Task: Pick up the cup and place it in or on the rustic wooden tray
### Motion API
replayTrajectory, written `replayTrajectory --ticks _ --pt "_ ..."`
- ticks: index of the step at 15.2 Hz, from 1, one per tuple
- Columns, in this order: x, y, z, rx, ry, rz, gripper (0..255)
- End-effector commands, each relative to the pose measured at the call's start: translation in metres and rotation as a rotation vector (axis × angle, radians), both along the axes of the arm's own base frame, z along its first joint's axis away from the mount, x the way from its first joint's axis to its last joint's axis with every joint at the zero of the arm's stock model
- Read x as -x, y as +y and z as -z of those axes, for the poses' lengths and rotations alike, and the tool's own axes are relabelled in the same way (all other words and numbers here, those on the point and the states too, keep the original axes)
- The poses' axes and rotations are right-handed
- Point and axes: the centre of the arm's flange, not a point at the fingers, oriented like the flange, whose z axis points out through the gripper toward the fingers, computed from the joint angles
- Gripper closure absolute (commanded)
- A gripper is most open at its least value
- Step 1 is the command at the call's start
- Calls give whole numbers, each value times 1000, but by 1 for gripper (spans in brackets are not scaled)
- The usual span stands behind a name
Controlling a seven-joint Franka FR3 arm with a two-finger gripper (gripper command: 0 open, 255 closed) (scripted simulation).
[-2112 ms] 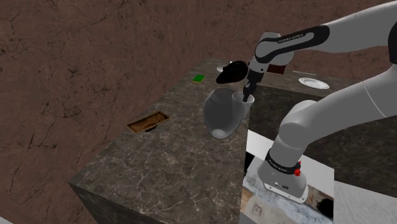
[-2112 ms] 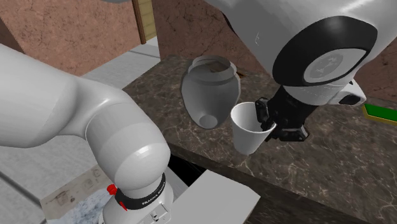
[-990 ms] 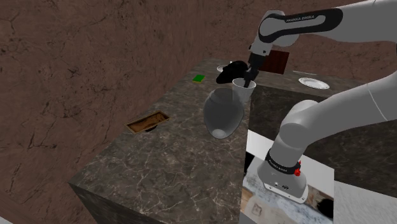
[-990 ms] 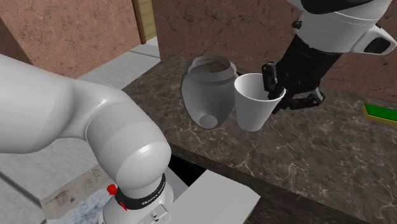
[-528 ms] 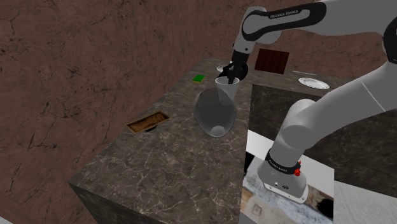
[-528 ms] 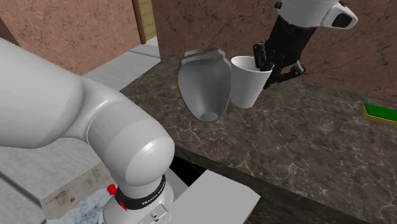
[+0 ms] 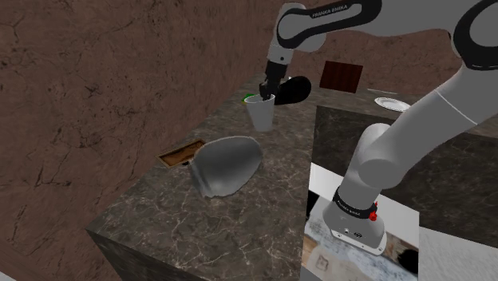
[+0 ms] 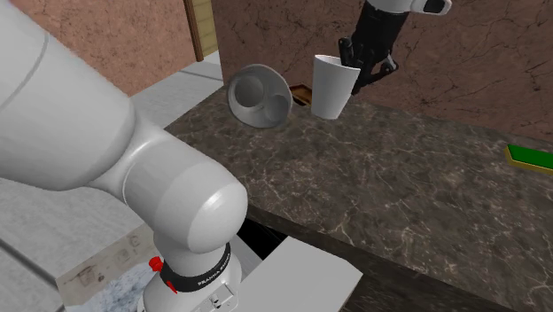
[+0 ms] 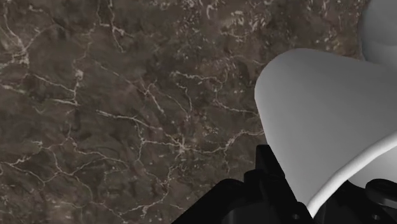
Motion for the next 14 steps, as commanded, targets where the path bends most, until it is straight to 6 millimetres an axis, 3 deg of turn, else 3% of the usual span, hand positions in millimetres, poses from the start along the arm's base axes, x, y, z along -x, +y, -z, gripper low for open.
replayTrajectory --ticks 1,14 --pt "-23 21 0 -1 0 1 255" --pt "-143 143 -11 -1 0 1 255"
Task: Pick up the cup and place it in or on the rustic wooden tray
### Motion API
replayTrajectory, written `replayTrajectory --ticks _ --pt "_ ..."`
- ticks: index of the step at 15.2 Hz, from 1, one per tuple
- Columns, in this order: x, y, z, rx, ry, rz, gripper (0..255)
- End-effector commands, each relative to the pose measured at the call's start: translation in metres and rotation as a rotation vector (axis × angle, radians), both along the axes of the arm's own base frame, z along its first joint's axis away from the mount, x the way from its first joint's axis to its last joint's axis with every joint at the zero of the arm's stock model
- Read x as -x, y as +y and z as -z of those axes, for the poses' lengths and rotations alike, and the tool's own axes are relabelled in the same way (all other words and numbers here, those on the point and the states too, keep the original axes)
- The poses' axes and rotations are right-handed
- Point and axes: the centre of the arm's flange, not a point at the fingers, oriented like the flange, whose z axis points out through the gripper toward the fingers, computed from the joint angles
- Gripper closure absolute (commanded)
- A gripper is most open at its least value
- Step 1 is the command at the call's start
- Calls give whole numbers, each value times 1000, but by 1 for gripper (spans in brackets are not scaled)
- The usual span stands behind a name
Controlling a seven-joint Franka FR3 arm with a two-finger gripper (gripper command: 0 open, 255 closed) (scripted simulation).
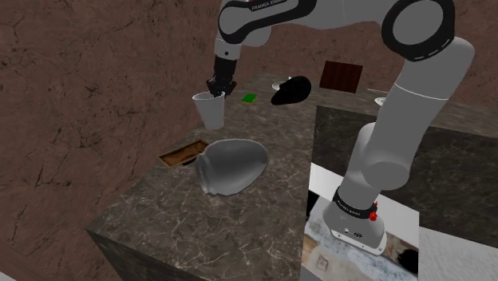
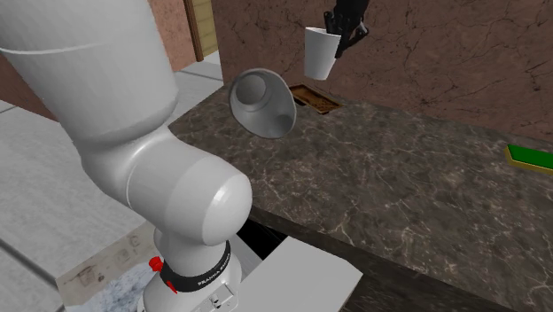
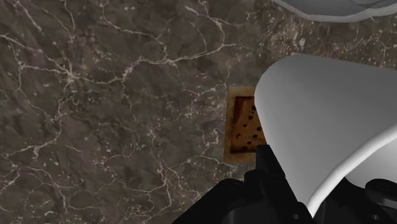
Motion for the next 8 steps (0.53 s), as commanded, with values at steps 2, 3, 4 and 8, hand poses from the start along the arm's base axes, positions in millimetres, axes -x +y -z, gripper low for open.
replayTrajectory --ticks 2,3,4,8 --pt "-28 28 -3 -1 -1 1 255" --pt "-37 37 -4 -1 -1 1 255" --pt "-46 46 -5 -1 -1 1 255" --pt "-71 72 -2 -1 -1 1 255"
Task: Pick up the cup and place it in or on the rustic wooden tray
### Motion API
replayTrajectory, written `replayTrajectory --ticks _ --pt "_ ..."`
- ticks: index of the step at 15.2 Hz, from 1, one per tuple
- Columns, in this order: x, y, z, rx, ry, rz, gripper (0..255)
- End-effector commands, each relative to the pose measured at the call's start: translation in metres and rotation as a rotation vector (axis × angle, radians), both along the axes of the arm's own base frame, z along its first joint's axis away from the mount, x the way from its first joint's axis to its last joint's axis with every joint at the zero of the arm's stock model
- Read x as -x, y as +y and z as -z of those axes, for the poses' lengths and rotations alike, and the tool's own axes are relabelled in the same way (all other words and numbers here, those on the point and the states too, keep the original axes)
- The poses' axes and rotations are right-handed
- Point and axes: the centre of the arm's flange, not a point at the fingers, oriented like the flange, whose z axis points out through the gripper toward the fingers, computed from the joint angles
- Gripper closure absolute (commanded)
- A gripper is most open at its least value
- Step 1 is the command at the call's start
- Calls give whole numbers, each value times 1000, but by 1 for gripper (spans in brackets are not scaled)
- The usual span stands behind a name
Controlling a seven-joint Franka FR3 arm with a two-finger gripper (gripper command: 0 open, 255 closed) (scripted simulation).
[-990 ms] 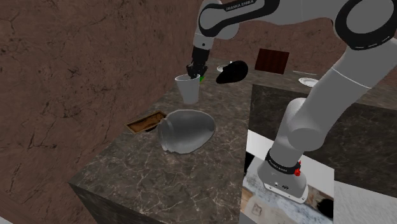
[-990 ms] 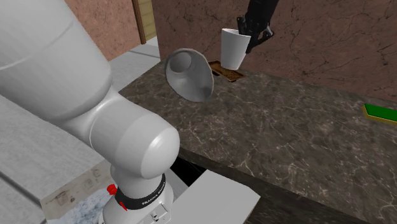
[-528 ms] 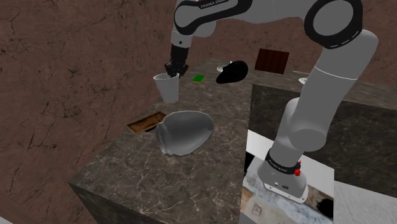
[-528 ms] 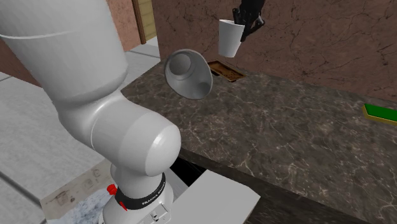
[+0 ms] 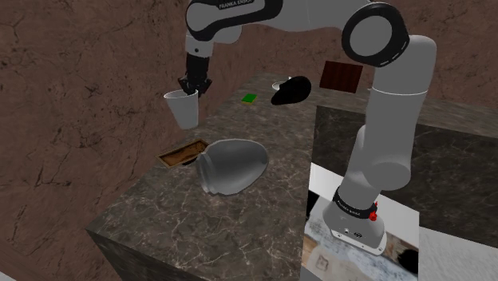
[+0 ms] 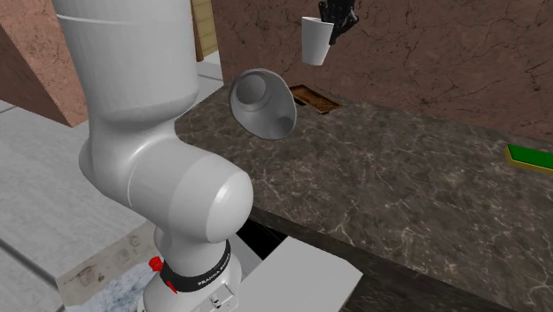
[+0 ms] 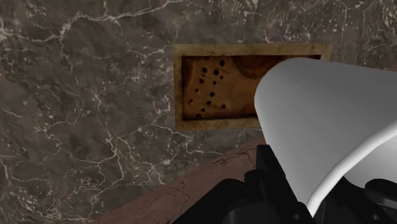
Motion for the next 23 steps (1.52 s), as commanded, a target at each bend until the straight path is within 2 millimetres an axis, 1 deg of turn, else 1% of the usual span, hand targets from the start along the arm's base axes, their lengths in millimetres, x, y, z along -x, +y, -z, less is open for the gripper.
replayTrajectory --ticks 1,18,19,23 --pt "-5 5 9 -1 -1 0 255" --pt "-5 5 99 -1 -1 0 255" --pt "-5 5 101 -1 -1 0 255" --pt "-5 5 101 -1 -1 0 255"
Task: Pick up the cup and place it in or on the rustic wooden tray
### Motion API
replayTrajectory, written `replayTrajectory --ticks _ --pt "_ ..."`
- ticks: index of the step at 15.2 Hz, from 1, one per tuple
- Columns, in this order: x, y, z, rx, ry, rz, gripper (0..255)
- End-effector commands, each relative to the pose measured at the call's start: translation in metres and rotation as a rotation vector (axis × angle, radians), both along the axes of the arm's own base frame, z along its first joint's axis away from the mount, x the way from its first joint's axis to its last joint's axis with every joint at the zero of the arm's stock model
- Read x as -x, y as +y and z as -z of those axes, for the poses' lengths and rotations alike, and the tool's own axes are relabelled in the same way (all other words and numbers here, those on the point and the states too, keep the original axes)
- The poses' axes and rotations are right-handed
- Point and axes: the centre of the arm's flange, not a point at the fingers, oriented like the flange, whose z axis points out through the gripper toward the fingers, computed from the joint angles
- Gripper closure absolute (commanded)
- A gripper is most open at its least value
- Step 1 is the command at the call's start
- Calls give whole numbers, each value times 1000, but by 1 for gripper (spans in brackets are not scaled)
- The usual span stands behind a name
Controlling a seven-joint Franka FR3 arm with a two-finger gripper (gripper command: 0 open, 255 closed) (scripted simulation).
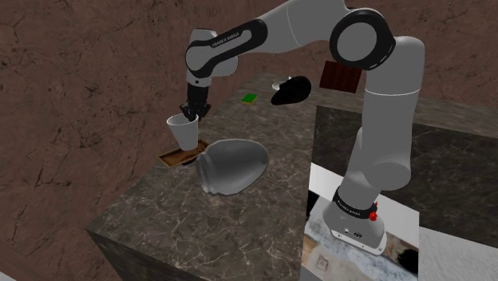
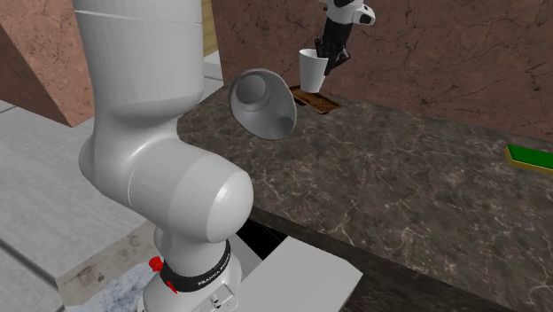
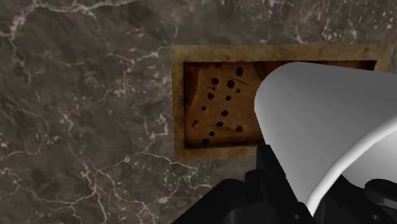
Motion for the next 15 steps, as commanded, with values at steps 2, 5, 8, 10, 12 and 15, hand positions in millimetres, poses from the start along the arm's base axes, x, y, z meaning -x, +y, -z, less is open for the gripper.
replayTrajectory --ticks 2,5,8,10,12,15 --pt "0 0 0 0 -1 0 255" --pt "0 0 0 0 -1 0 0" --pt "0 0 0 0 -1 0 0" --pt "1 -2 -13 0 -1 0 0" --pt "2 -8 -39 0 -1 0 0" --pt "3 -10 -49 0 -1 0 0"
